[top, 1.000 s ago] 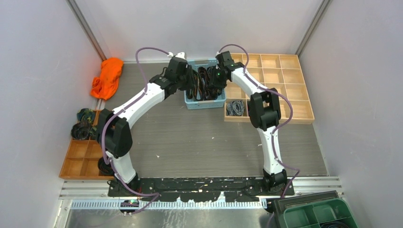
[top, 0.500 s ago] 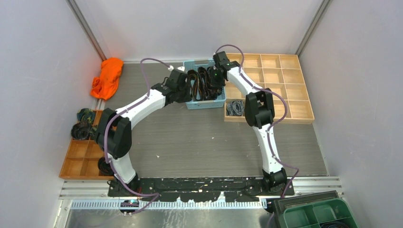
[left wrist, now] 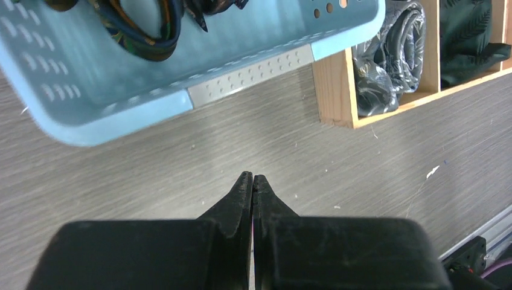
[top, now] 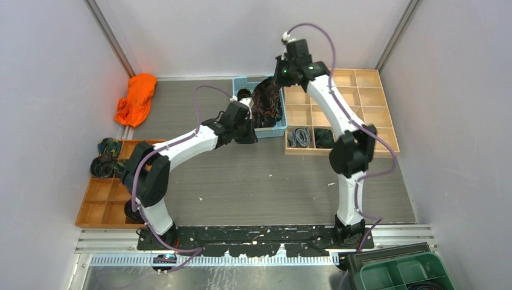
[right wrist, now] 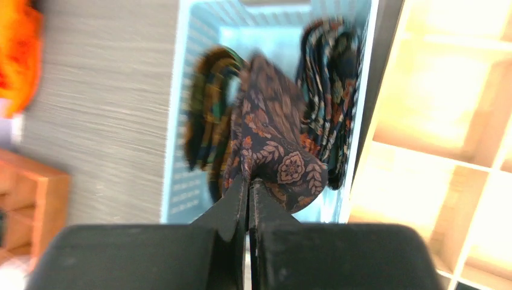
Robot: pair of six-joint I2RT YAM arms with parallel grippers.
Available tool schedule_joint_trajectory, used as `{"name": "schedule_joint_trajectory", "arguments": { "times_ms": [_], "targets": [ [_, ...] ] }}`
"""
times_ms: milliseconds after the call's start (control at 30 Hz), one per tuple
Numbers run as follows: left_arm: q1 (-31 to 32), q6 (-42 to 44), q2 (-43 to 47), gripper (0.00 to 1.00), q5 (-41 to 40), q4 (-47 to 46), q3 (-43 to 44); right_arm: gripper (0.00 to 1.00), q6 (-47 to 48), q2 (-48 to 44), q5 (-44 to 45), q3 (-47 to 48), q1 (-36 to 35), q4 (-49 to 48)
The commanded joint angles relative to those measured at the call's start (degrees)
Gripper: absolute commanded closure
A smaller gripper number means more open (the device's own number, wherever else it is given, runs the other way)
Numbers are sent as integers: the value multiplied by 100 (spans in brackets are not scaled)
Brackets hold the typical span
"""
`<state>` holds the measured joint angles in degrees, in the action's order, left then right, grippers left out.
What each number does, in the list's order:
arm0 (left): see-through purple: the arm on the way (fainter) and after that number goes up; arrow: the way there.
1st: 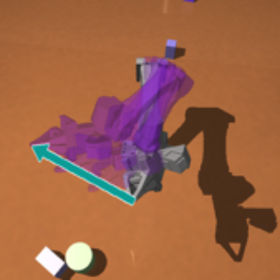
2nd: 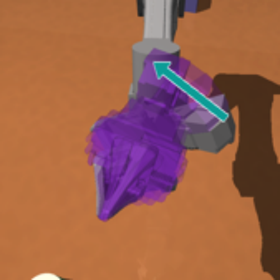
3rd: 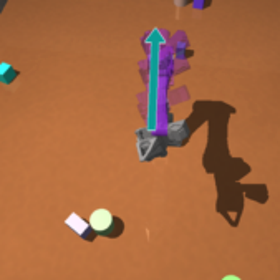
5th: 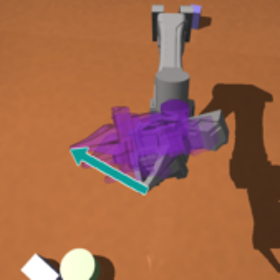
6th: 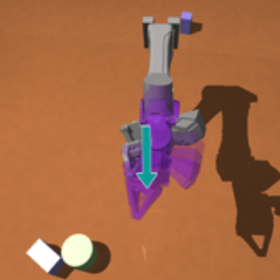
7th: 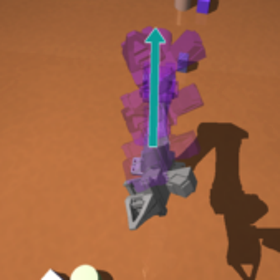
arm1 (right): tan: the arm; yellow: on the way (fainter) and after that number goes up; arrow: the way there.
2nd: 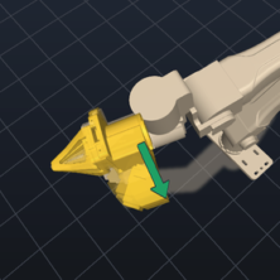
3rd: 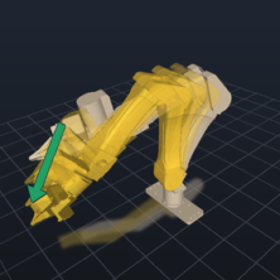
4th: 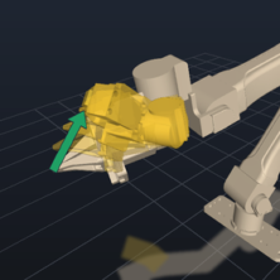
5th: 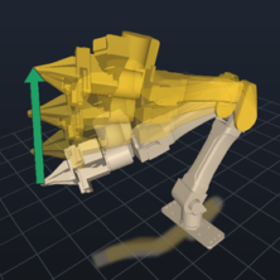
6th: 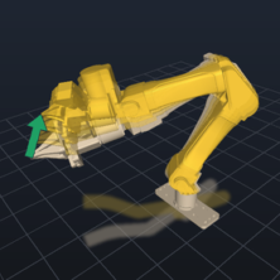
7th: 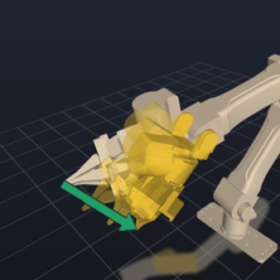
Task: Roll the ties
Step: Pick up the tie from the bin, then place the tie at the center of the board.
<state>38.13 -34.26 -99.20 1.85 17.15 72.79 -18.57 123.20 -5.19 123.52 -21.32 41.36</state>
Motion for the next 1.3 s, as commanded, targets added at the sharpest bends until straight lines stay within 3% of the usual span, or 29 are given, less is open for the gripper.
{"name": "schedule_joint_trajectory", "arguments": {
  "times_ms": [0,267,433,767,833,933,1100,1267],
  "targets": [
    [-26,-106,-500,100,374,-761,226,99,7,-1750,-63,-331,-18,-654],
    [-15,-375,-1936,100,437,-1010,1317,99,-206,-3615,-98,-1723,-23,-1374],
    [-44,-435,-2695,100,-103,-811,2349,99,-318,-4477,-107,-2361,-28,-1788],
    [-399,-400,-4853,99,-48,214,6068,99,-307,-5131,-79,-2551,-32,-1579],
    [-432,-373,-5028,99,75,299,6495,99,-342,-5227,-140,-2558,-32,-1496],
    [-420,-309,-4459,100,282,76,5697,99,-363,-5356,-178,-2531,-61,-1271],
    [-258,-334,-1867,100,-616,-1395,2097,99,-349,-5618,-368,-2487,-118,-691],
    [-227,-497,515,100,-1771,-712,143,99,-538,-5727,-821,-2524,-306,-192]
  ]
}}
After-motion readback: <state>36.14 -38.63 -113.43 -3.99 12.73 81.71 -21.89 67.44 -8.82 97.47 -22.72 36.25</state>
